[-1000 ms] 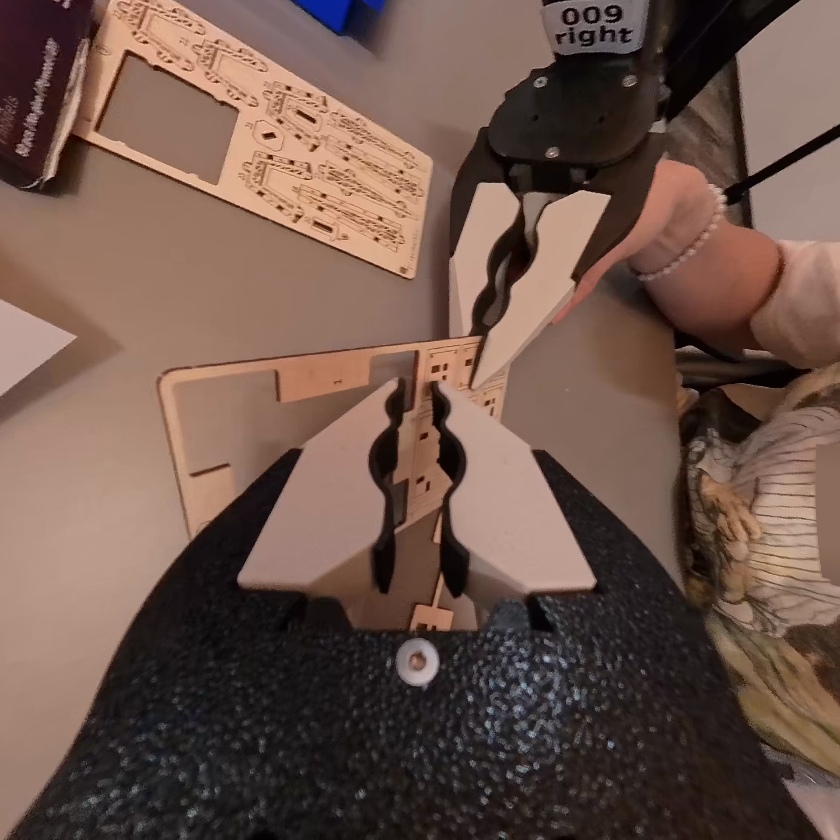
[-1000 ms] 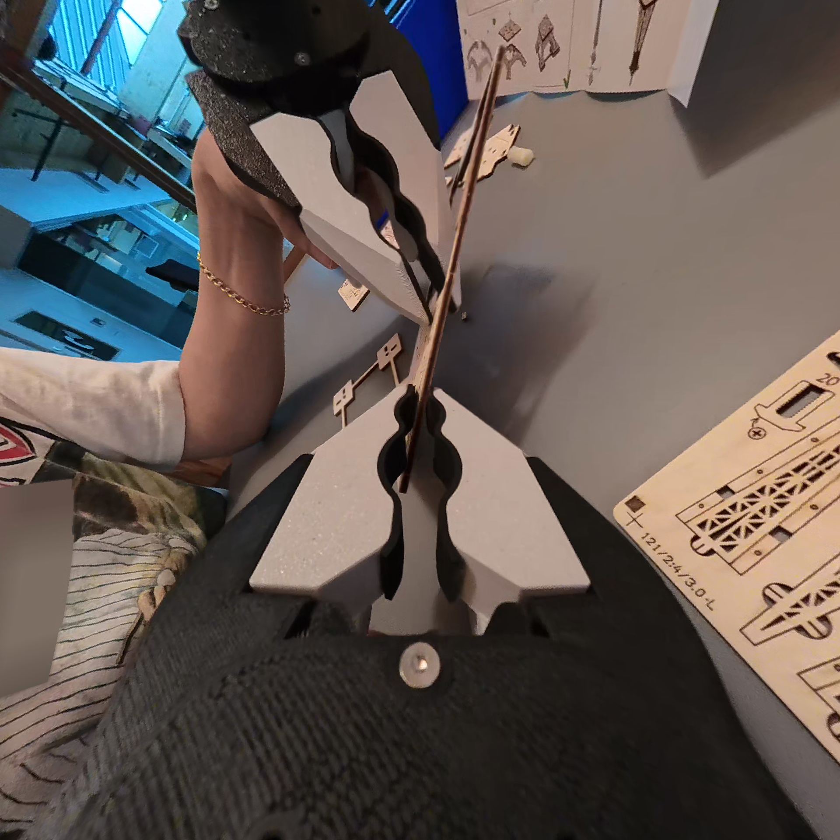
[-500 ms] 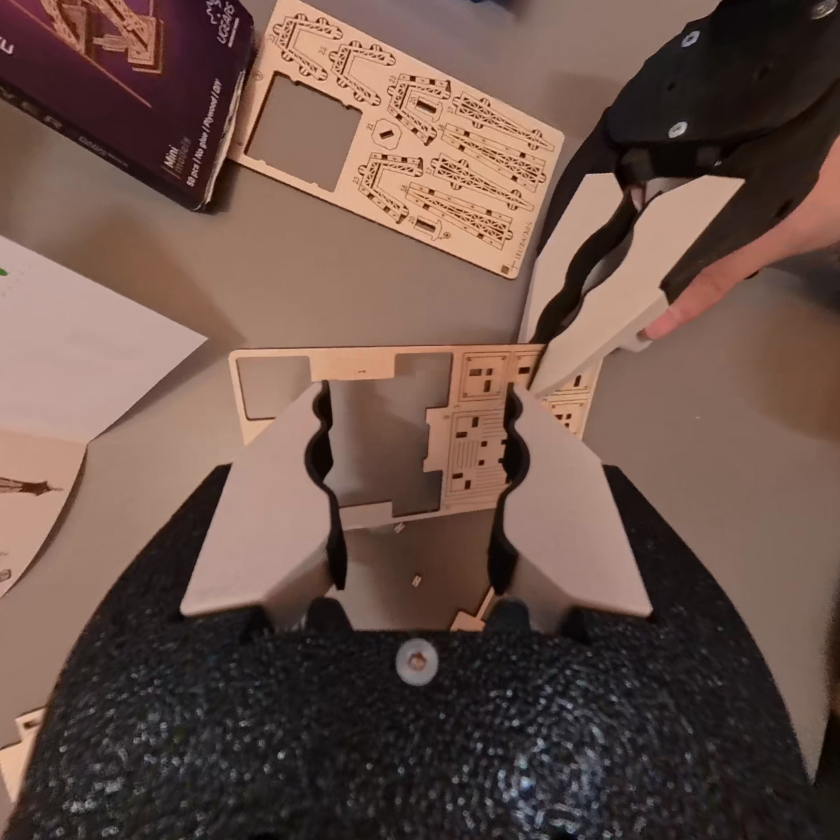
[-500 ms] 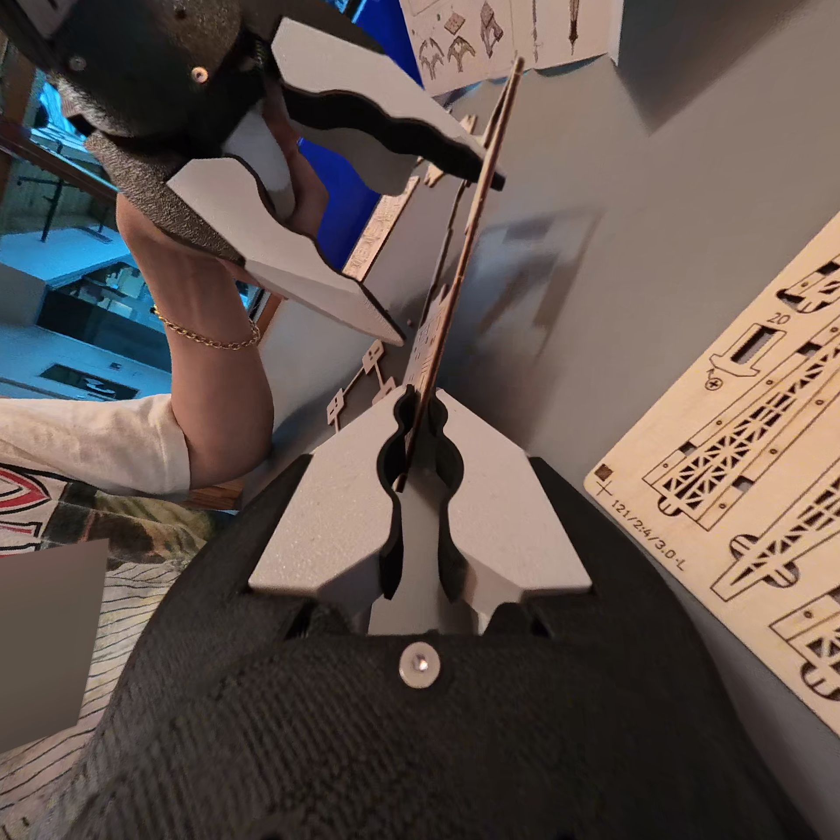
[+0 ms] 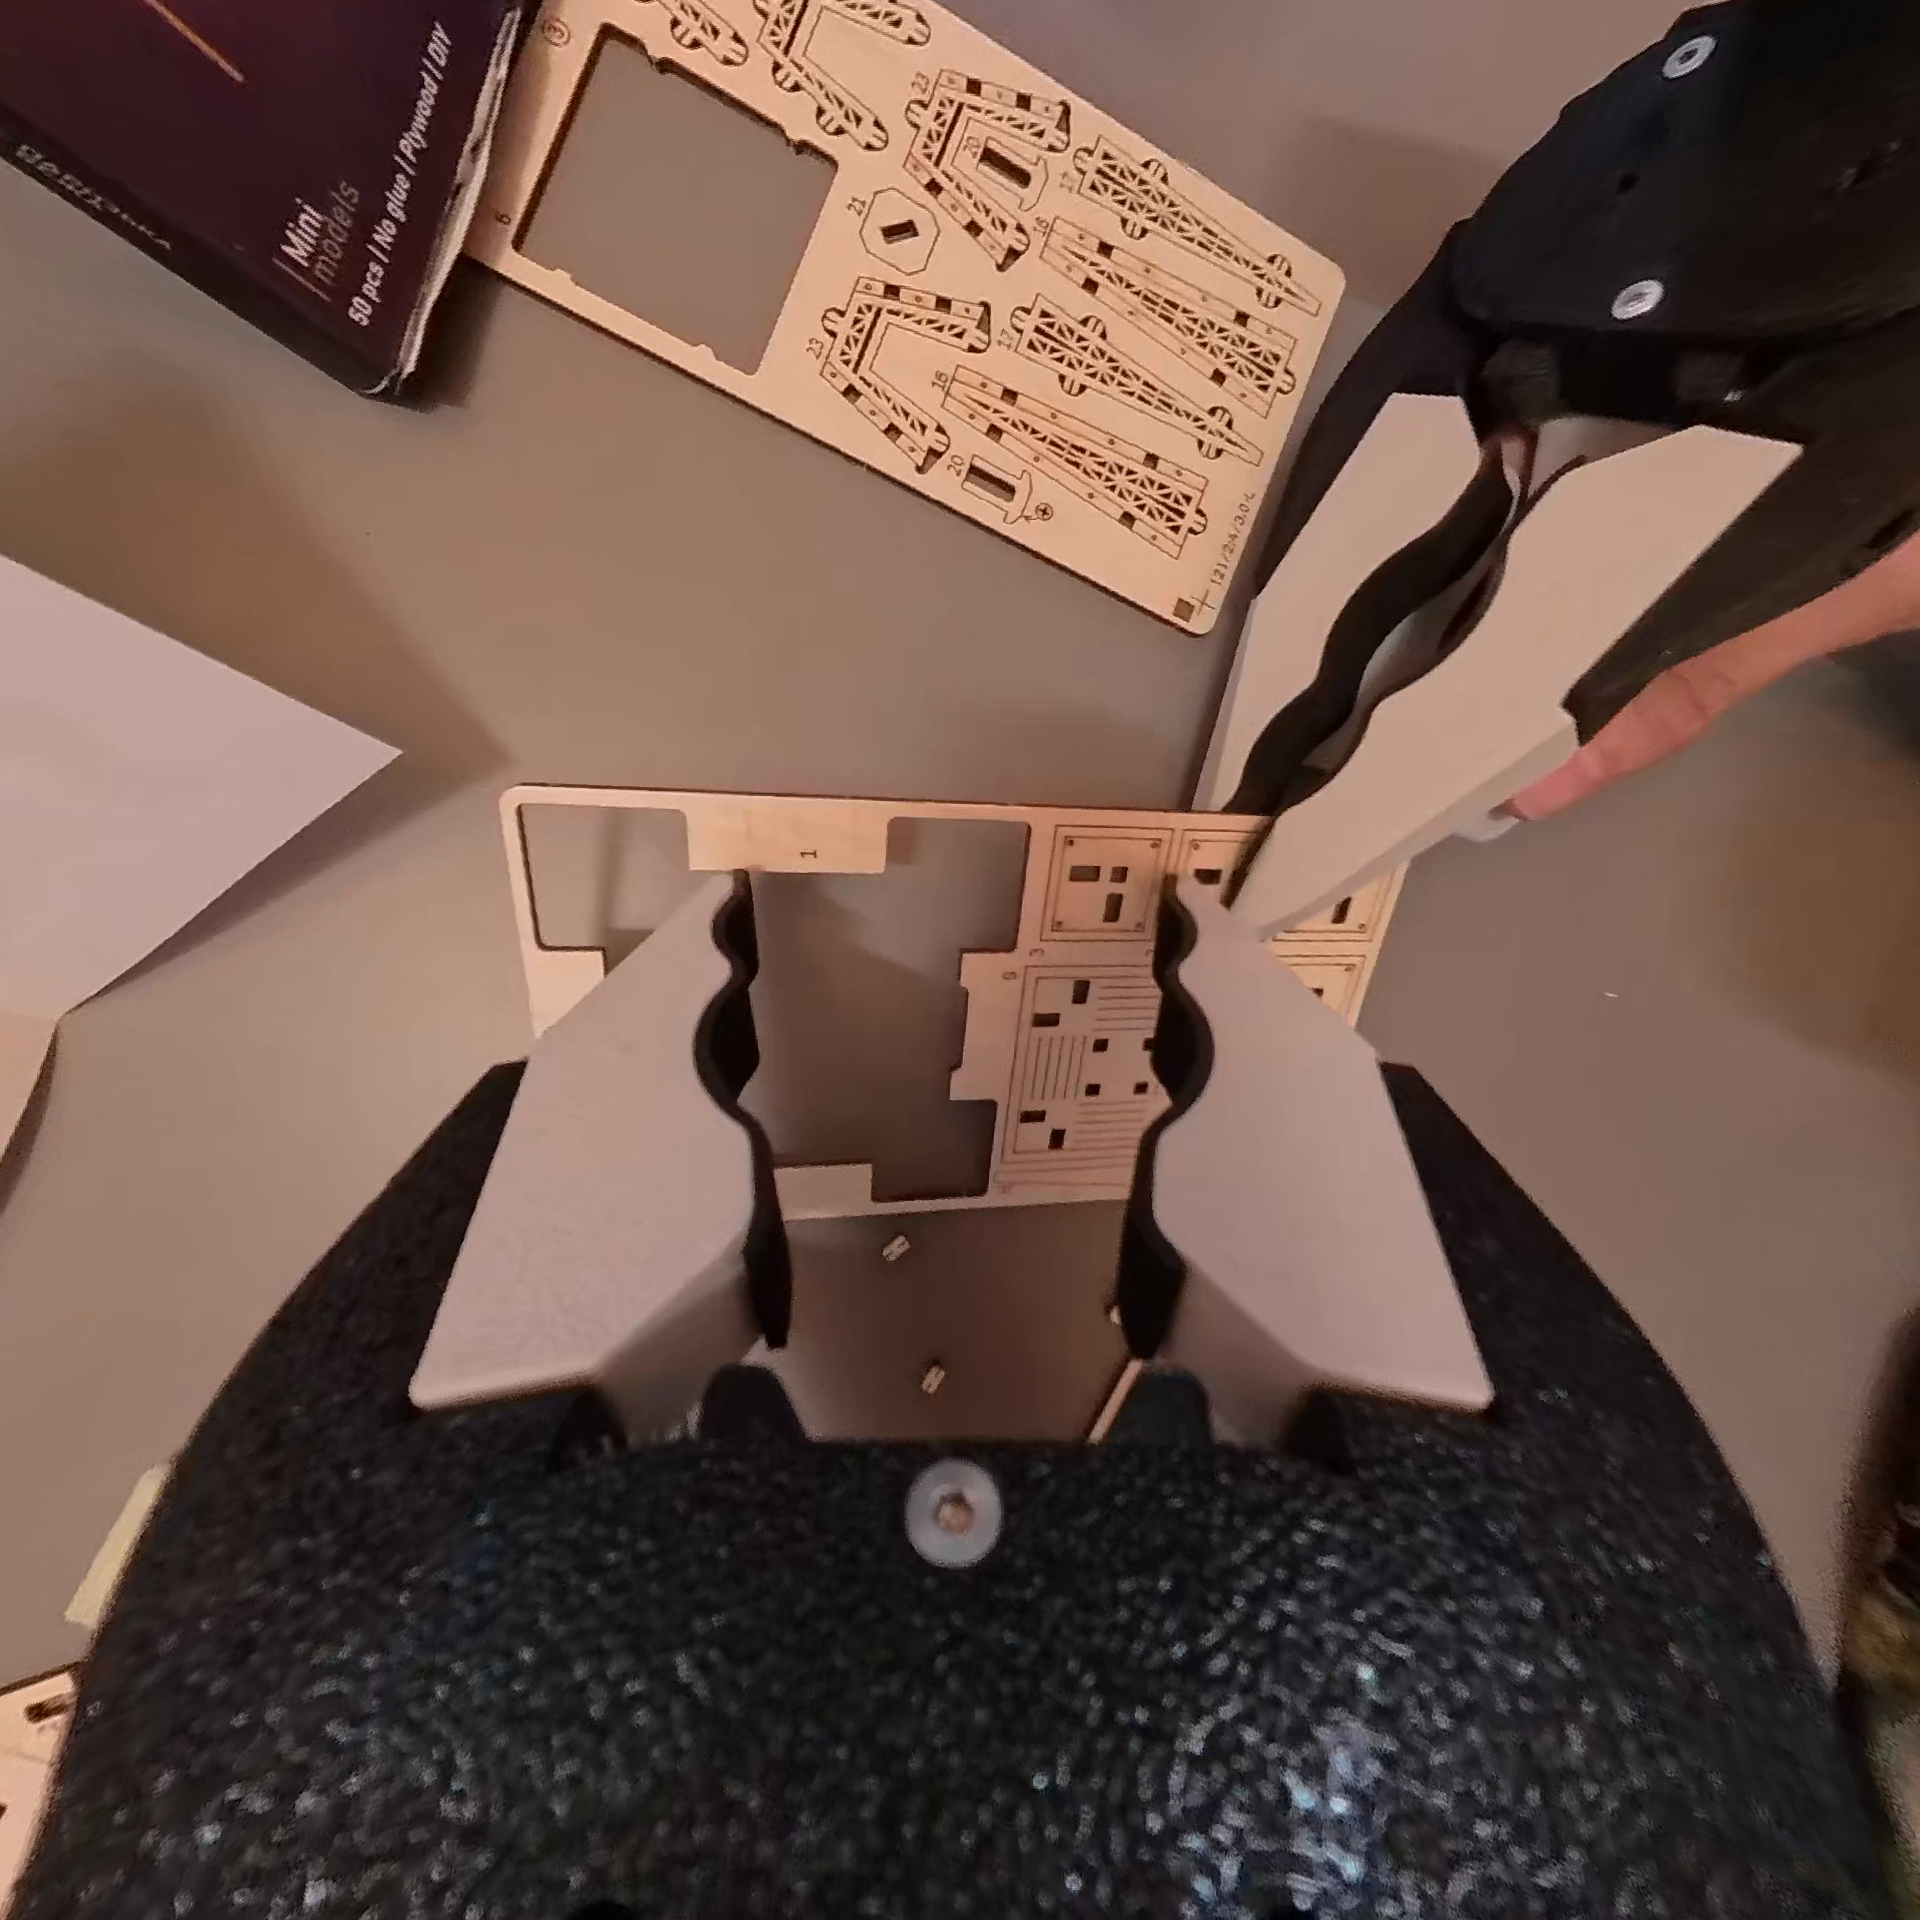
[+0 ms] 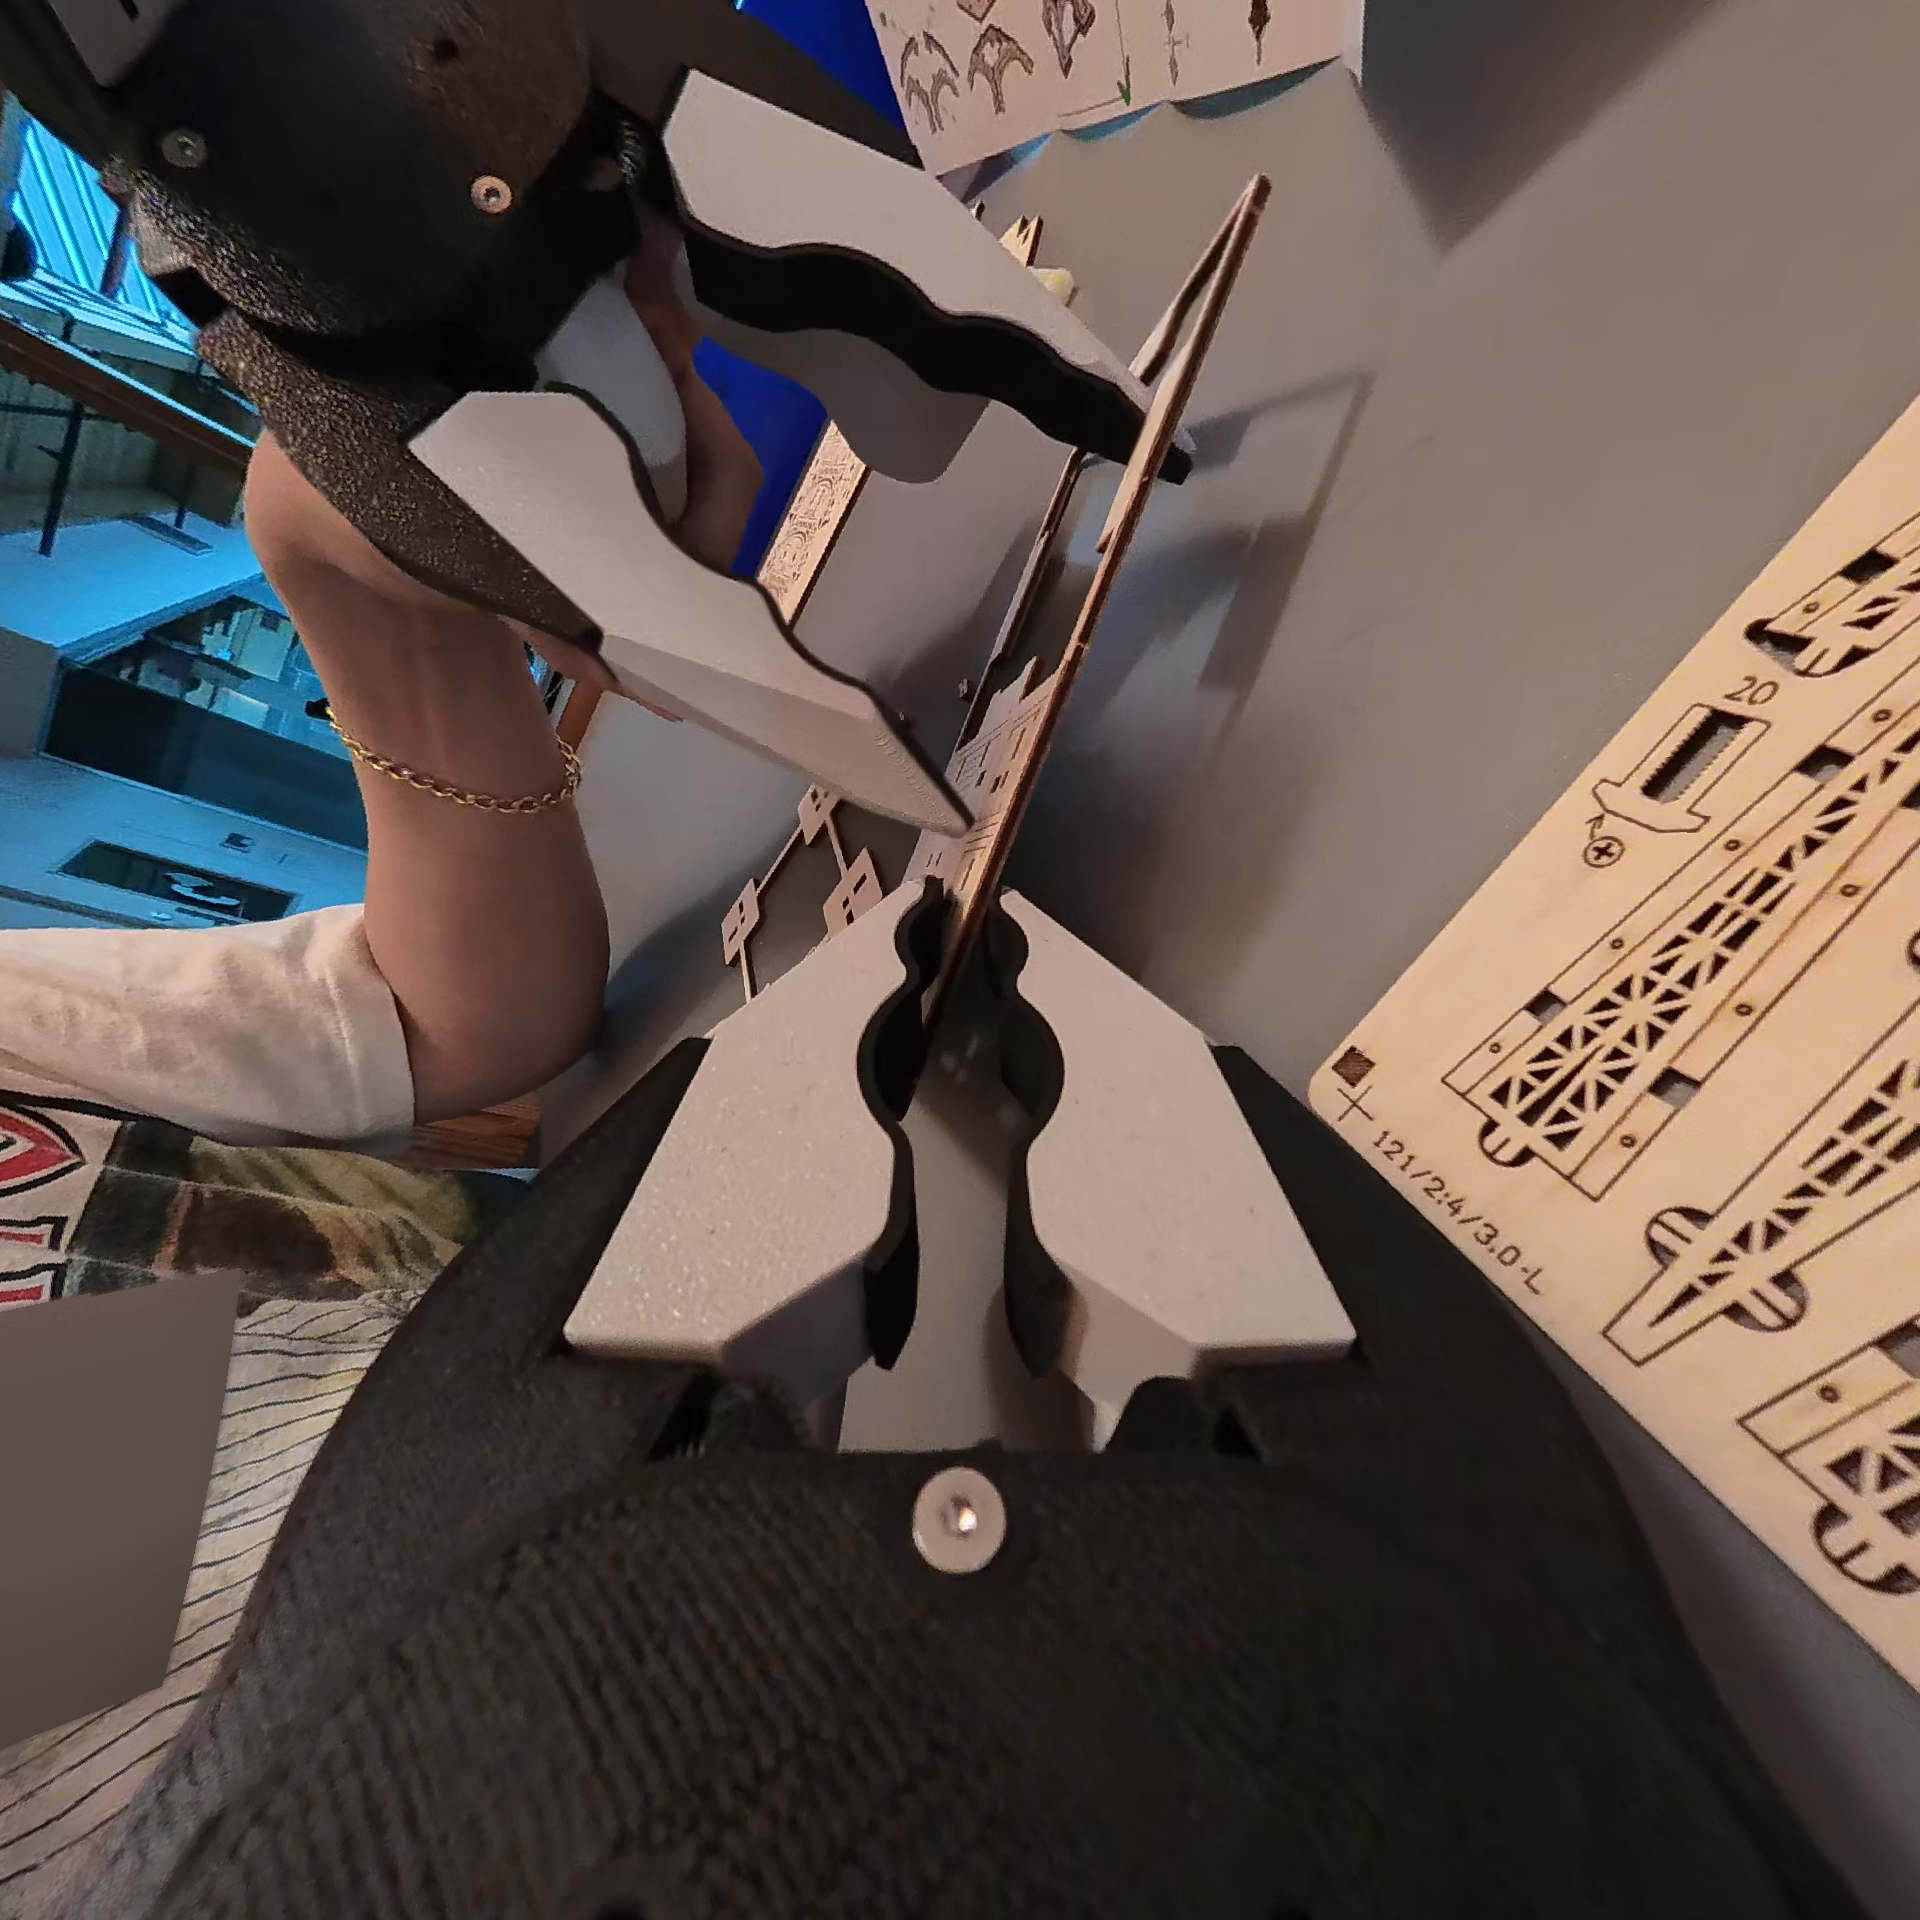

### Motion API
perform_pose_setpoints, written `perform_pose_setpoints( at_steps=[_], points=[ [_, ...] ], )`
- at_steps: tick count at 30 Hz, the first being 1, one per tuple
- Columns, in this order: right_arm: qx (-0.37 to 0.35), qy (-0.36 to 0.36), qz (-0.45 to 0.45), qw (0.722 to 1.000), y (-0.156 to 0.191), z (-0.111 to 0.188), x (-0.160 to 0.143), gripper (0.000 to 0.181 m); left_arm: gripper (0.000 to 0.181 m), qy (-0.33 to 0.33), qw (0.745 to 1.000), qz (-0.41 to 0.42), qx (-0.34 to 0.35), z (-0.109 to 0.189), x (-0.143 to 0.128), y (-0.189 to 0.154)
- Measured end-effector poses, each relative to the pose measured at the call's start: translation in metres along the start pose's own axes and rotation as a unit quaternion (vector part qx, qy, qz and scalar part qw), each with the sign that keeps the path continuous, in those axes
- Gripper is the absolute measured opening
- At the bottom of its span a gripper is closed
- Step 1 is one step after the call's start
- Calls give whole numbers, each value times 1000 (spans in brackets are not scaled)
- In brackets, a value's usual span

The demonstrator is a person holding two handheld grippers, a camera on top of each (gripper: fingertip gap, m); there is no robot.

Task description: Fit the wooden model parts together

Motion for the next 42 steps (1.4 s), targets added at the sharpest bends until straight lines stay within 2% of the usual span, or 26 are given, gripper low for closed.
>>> perform_pose_setpoints(
  at_steps=[4,7,26,30,36,37,39,41,42],
  points=[
    [0,1,0,1000,0,0,0,5,75,1,1000,-2,5,-1,1,-1],
    [2,1,0,1000,0,0,0,5,68,-5,1000,13,2,0,2,2],
    [-7,8,0,1000,-1,-1,-1,5,70,2,1000,25,7,-4,3,-1],
    [-12,13,-3,1000,-3,-1,-2,6,60,12,999,29,-4,-5,2,-5],
    [-20,24,-7,1000,-5,-2,-5,6,51,33,999,8,17,-8,2,-10],
    [-17,24,-9,1000,-4,-3,-5,6,54,40,999,6,22,-11,1,-8],
    [1,20,-4,1000,-1,-6,-3,6,58,48,992,-66,95,-24,0,-4],
    [8,11,-9,1000,-1,-4,-2,6,63,69,979,-114,152,-18,-2,0],
    [9,8,-9,1000,0,-4,-1,6,66,71,978,-112,163,-14,-1,4]
  ],
)
Point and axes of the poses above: each gripper's, where its closed fingertips meet, z back along the fingers, x out of its top, y = z × x across the jaws, the point moved 3 cm from there along z, back along the fingers, and after that the axes turned 12 degrees about x, right-handed, at the moved point
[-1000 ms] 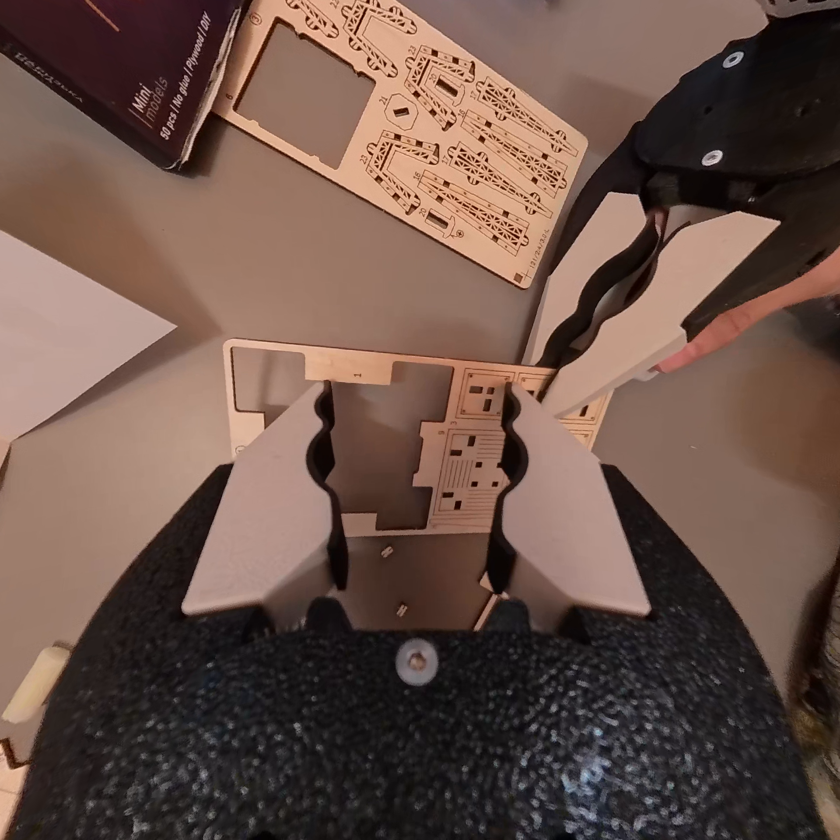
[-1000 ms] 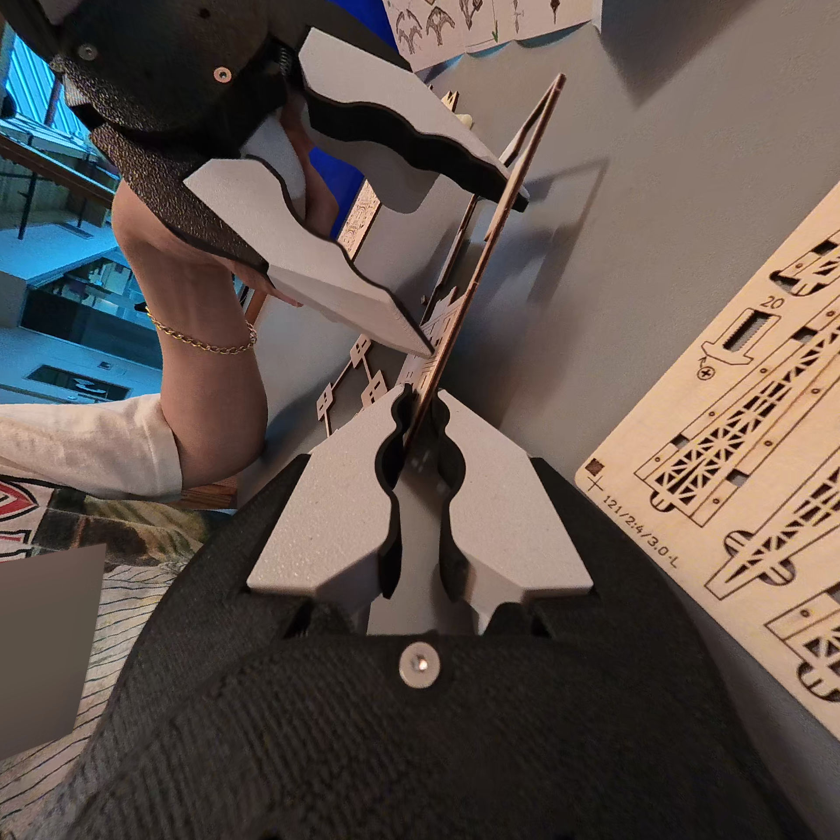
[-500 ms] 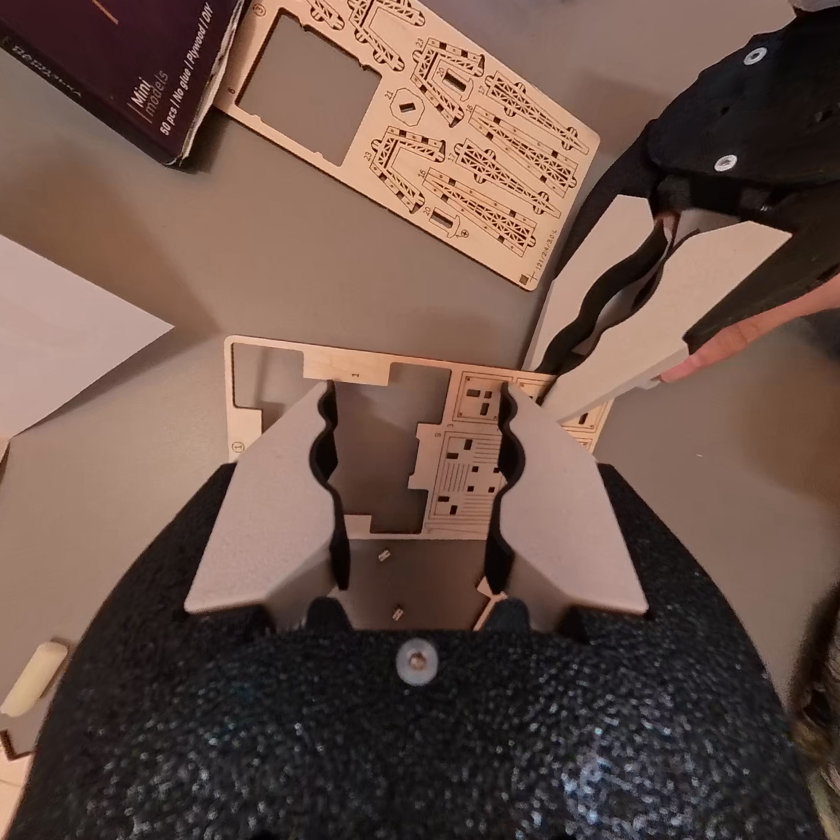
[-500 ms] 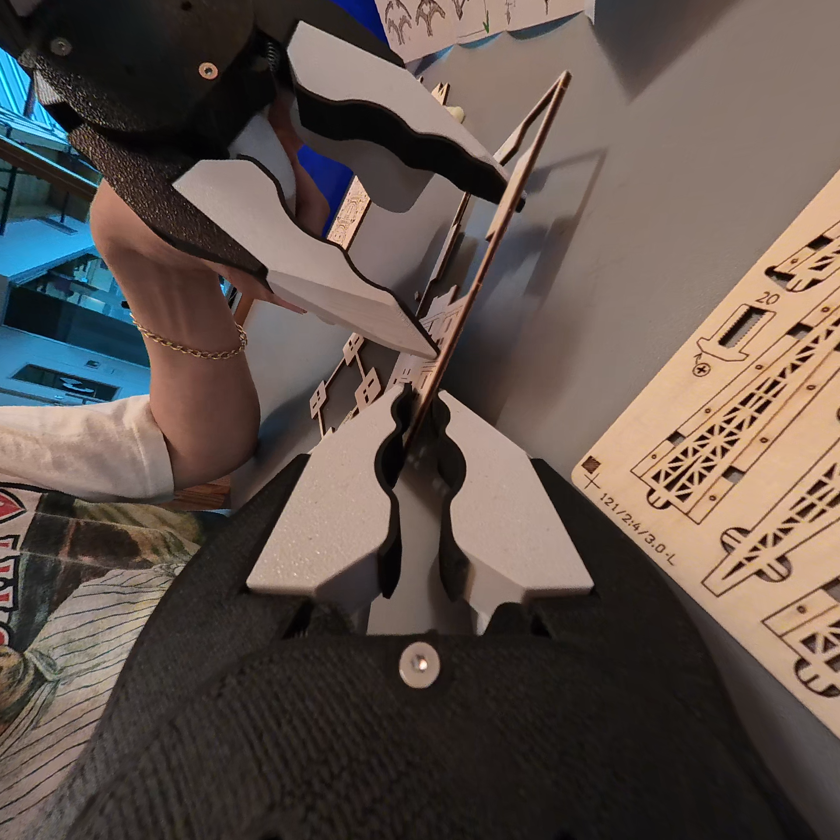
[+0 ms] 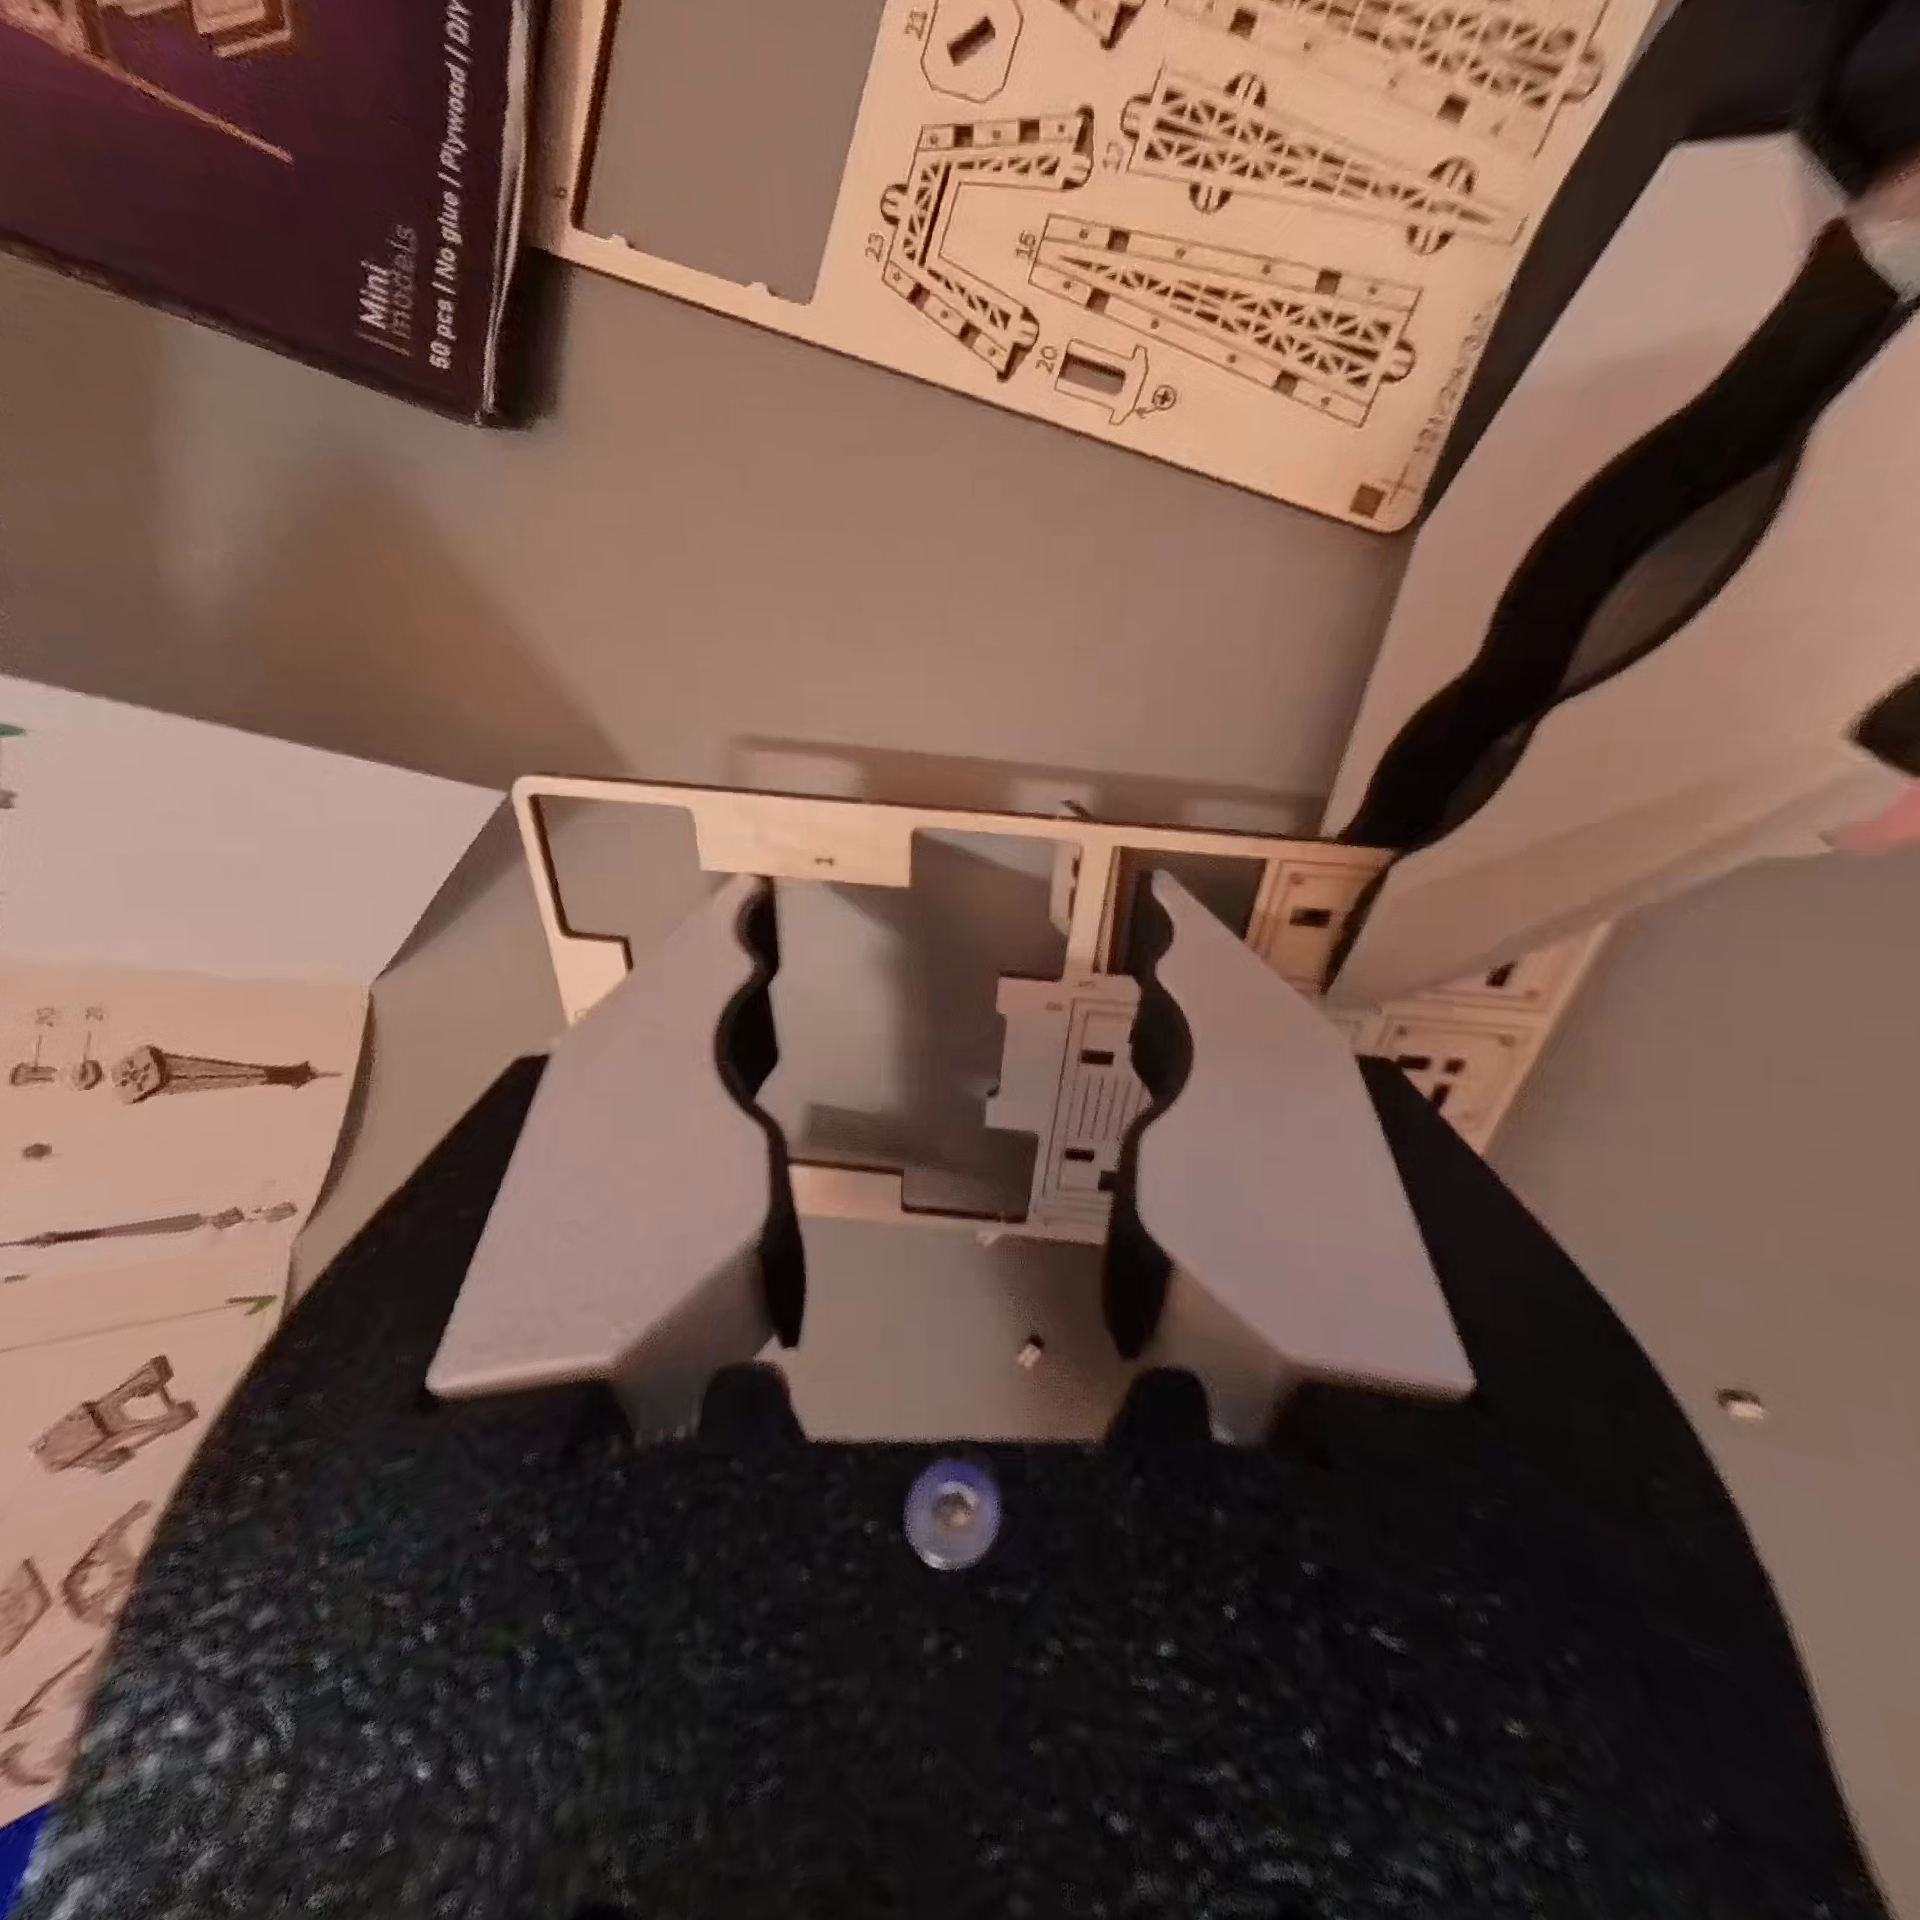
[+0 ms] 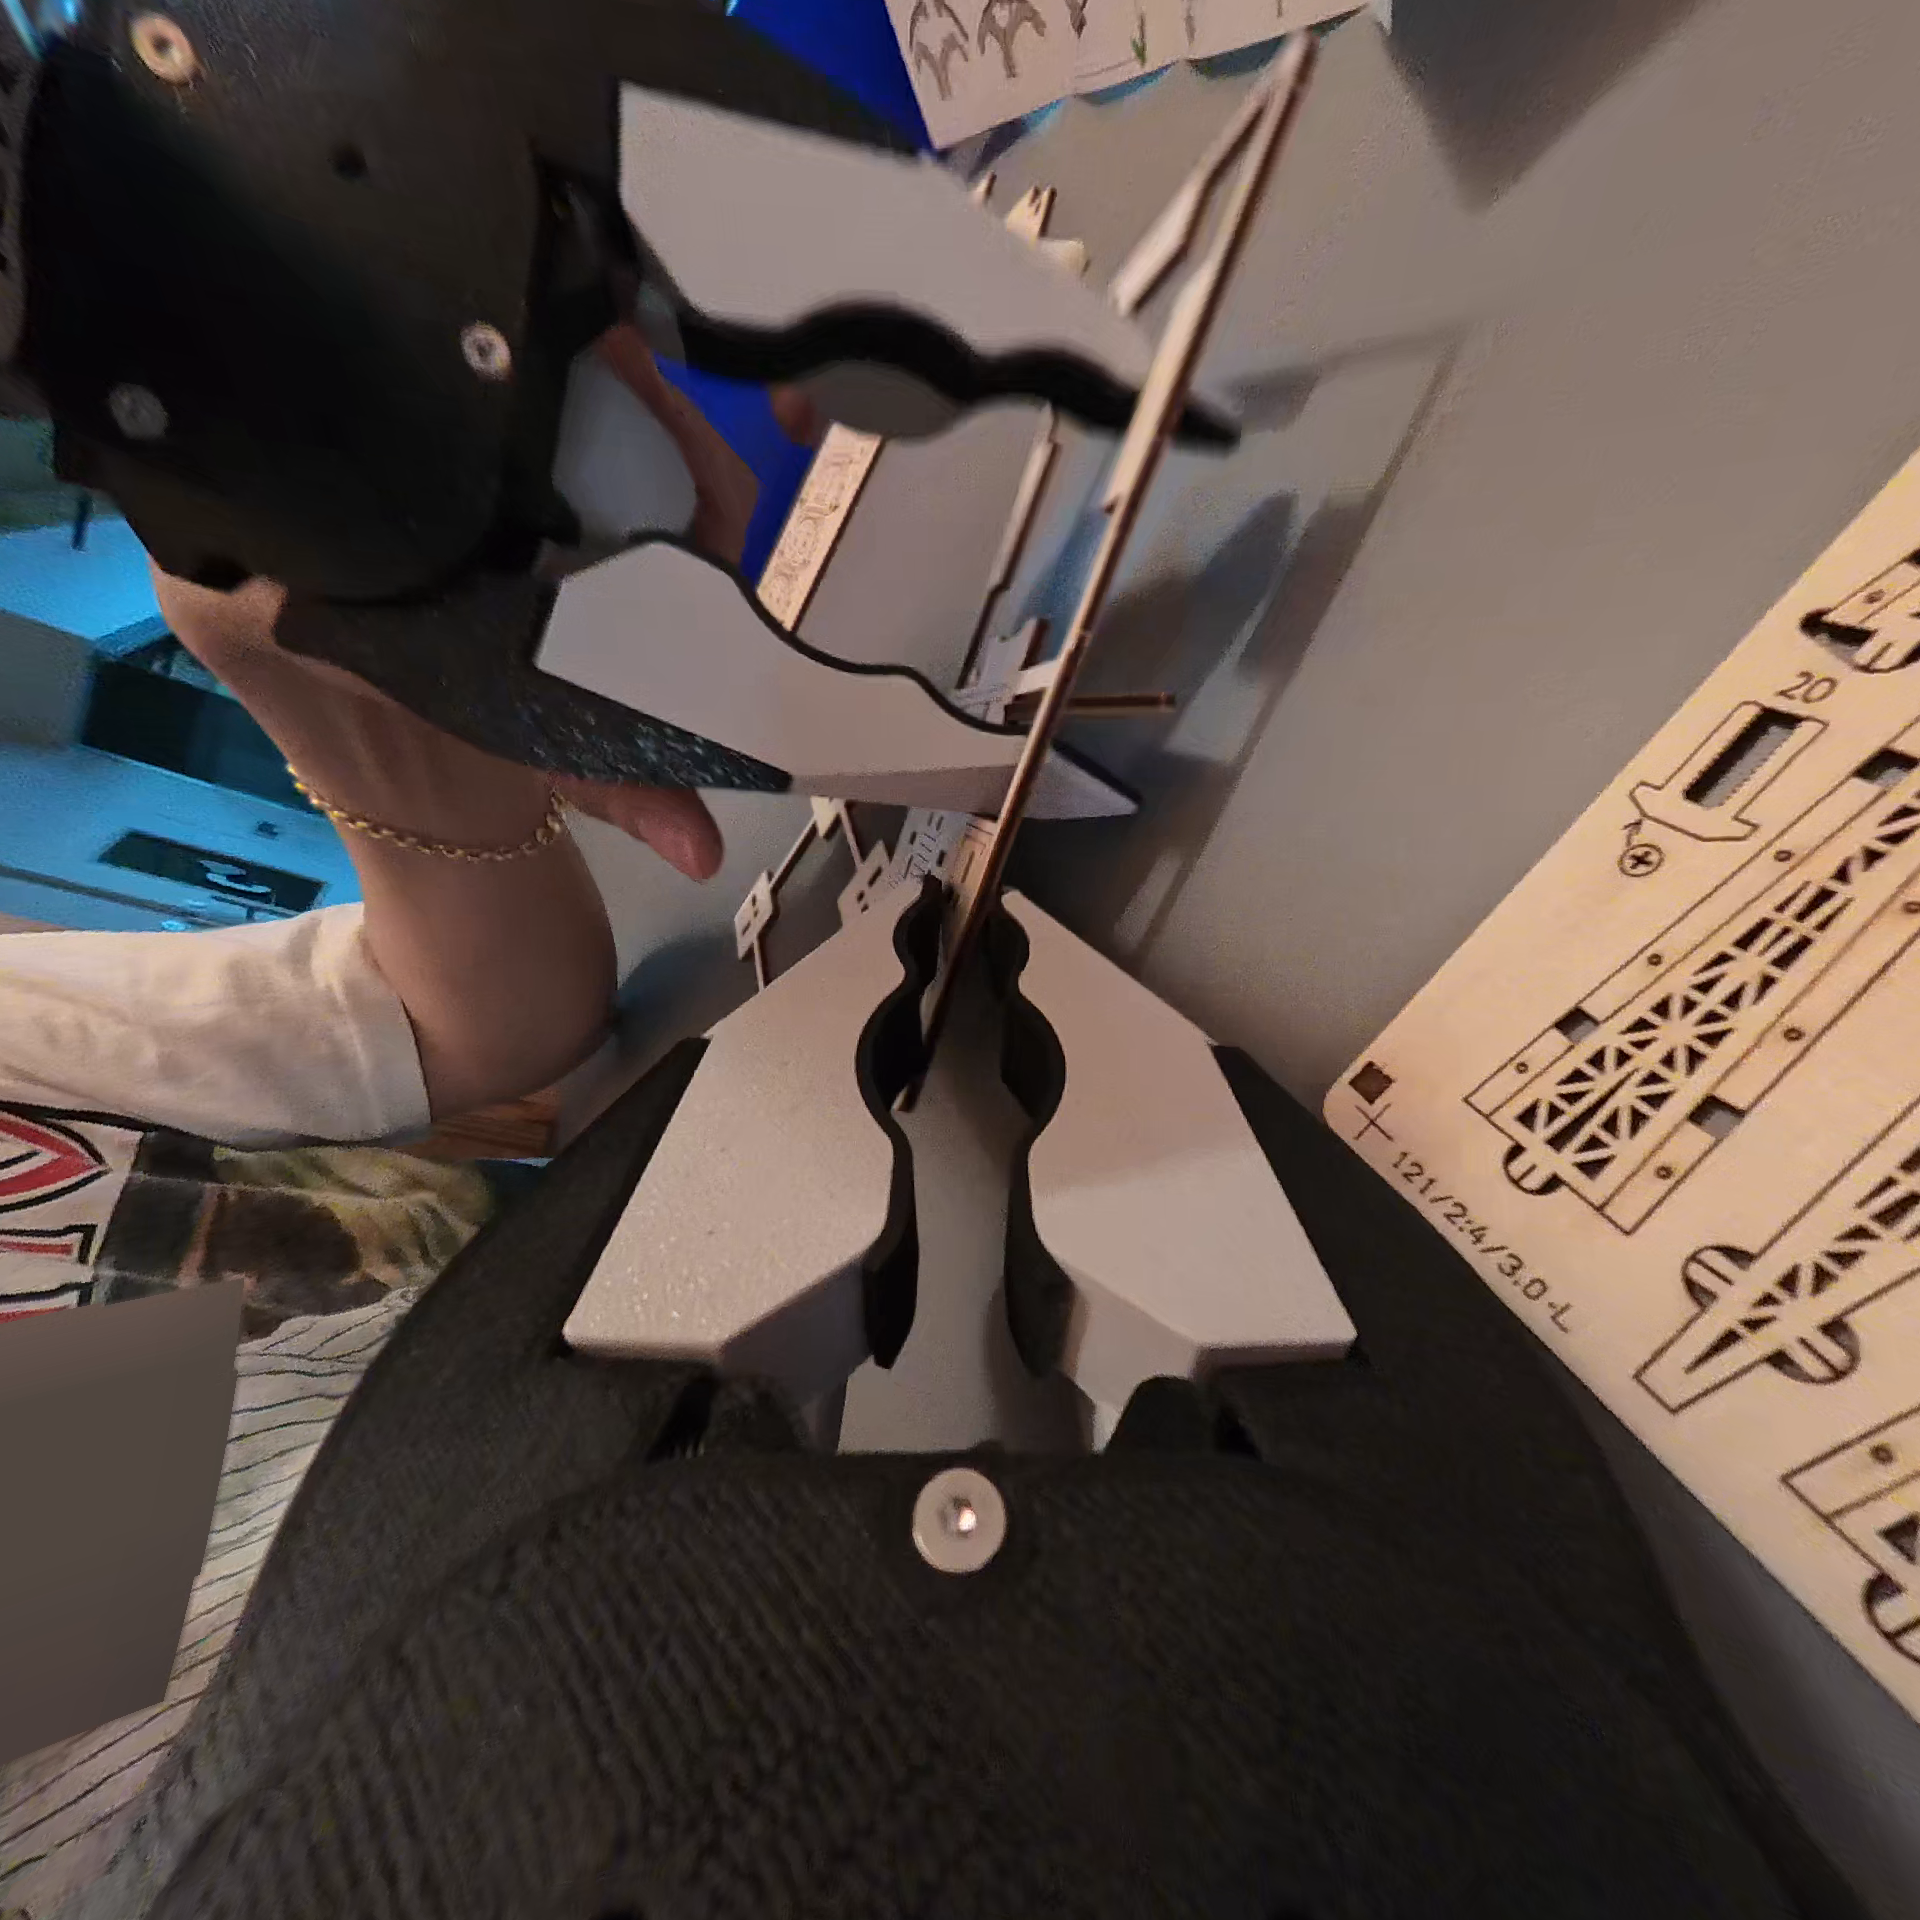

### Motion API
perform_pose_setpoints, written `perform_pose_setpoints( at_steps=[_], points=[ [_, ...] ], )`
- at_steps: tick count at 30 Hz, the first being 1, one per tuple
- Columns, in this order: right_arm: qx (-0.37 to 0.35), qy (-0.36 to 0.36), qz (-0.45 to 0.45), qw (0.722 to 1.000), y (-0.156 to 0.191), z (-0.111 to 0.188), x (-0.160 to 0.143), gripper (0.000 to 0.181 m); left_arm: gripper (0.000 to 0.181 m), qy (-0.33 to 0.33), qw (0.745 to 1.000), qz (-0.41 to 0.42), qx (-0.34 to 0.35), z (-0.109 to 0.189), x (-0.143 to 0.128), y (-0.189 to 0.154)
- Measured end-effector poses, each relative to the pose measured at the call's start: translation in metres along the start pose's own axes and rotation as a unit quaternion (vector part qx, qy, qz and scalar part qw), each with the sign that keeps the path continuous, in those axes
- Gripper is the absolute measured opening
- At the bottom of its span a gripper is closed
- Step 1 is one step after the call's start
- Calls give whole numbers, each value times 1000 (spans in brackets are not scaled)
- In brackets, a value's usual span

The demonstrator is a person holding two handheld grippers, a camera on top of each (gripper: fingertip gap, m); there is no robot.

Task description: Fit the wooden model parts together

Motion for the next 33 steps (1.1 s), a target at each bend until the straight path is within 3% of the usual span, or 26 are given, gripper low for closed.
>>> perform_pose_setpoints(
  at_steps=[4,12,17,23,25,31,33],
  points=[
    [2,-3,0,1000,0,1,1,6,73,-24,992,87,-86,13,7,4],
    [13,-4,0,1000,3,1,1,5,78,-92,964,149,-200,47,7,-1],
    [57,-8,29,998,17,2,1,1,48,-93,965,114,-217,45,-12,-13],
    [87,12,51,995,28,0,-4,1,17,-144,921,107,-345,67,-19,-10],
    [99,20,68,993,34,-2,-5,2,8,-139,921,100,-350,67,-21,-8],
    [89,4,65,994,31,2,-2,7,7,-149,931,86,-322,64,-23,-1],
    [78,-3,57,995,27,6,0,23,7,-151,934,115,-302,61,-22,7]
  ],
)
Point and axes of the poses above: each gripper's, where its closed fingertips meet, z back along the fingers, x out of its top, y = z × x across the jaws, the point moved 3 cm from there along z, back along the fingers, and after that the axes turned 12 degrees about x, right-handed, at the moved point
